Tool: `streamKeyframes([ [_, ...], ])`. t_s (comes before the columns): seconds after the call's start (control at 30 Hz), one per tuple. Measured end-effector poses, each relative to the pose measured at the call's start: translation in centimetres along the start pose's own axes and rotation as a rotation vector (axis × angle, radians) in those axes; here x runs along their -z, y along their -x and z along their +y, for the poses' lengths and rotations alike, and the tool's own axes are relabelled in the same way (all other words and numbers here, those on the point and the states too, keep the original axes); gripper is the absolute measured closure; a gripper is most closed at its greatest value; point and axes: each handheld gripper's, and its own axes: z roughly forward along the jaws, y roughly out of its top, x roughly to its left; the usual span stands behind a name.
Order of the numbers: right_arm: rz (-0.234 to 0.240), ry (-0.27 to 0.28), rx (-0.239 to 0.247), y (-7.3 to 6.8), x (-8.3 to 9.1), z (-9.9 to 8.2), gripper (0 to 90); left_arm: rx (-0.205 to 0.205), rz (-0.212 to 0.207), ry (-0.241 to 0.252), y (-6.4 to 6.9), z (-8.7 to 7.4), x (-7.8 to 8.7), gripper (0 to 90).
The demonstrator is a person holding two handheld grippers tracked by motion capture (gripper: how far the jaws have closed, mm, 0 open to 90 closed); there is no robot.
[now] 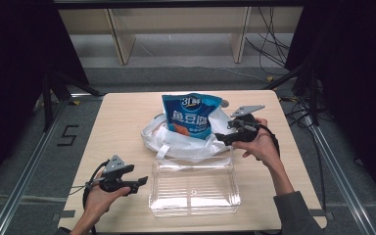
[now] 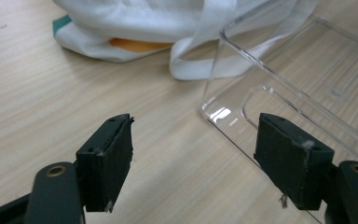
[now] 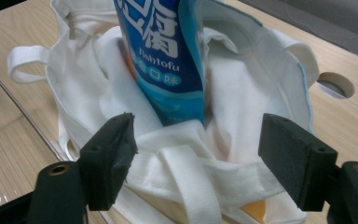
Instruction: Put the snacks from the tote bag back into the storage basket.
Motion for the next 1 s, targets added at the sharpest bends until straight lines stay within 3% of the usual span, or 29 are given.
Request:
streamKeyframes([
  [0.03,0.01,-0.008,-0.01,-0.3,0.3,0.2,25.8,0.006,-0.002,-0.014,0.1,-0.1,0.1,26.5],
  [0.07,0.012,-0.002,0.019,-0.2,0.4,0.3,25.9,0.006,-0.001,-0.003,0.2,-0.2,0.1,26.1],
  [0.1,0.012,0.019,0.006,-0.4,0.3,0.3,25.5,-0.001,0.007,0.009,0.3,-0.4,0.1,25.8],
  [0.13,0.014,-0.005,0.013,-0.4,0.5,0.5,24.8,-0.014,-0.001,-0.02,0.2,-0.4,0.4,25.8],
  [0.17,0.013,-0.009,0.029,-0.3,0.6,0.6,24.4,-0.015,0.0,-0.019,0.3,-0.5,0.5,25.8],
  [0.2,-0.009,0.014,0.046,-0.2,0.4,0.7,24.3,0.01,0.006,0.0,0.5,-0.6,0.5,25.6],
  [0.23,0.0,-0.031,0.035,-0.2,0.9,1.0,24.3,0.012,0.006,-0.007,0.5,-0.8,0.7,25.4],
  [0.3,-0.013,0.015,0.047,0.0,0.8,1.2,24.3,0.013,0.002,0.006,0.4,-1.0,0.9,25.3],
  [0.33,0.0,-0.009,0.042,0.0,1.1,1.5,24.1,0.011,0.006,-0.006,0.3,-1.1,1.0,25.1],
  [0.37,-0.01,0.003,0.063,0.2,1.0,1.7,24.1,0.016,0.006,-0.004,0.3,-1.2,1.0,25.0],
  [0.4,-0.018,-0.015,0.055,0.2,1.2,1.9,23.9,0.019,0.004,0.007,0.3,-1.3,1.0,24.9],
  [0.43,-0.017,-0.011,0.058,0.2,1.3,2.1,24.1,-0.012,0.007,-0.036,0.1,-1.3,1.3,24.7],
  [0.47,-0.021,-0.002,0.063,0.3,1.4,2.4,24.0,0.014,0.009,-0.016,0.3,-1.4,1.1,24.4],
  [0.6,-0.005,-0.017,0.069,0.5,2.1,3.2,23.7,0.027,0.012,-0.011,0.5,-1.6,1.1,24.5],
  [0.7,-0.011,-0.023,0.085,0.6,2.3,3.7,23.5,-0.007,0.01,-0.024,0.3,-1.7,1.3,24.5],
  [0.77,-0.015,-0.02,0.086,0.6,2.4,4.1,23.4,0.02,0.015,-0.015,0.4,-1.7,1.2,24.4],
  [0.83,-0.009,-0.039,0.094,0.8,2.6,4.6,23.5,0.011,0.016,-0.021,0.3,-1.7,1.3,24.5],
  [0.9,-0.008,-0.024,0.113,0.8,2.5,5.1,23.5,0.029,0.017,-0.016,0.5,-1.8,1.2,24.4],
  [0.97,-0.001,-0.011,0.111,0.9,2.5,5.7,23.3,0.015,0.017,-0.013,0.4,-1.8,1.1,24.5],
  [1.0,0.007,-0.03,0.119,0.8,2.6,6.1,23.2,-0.001,0.013,-0.02,0.4,-1.8,1.2,24.5],
])
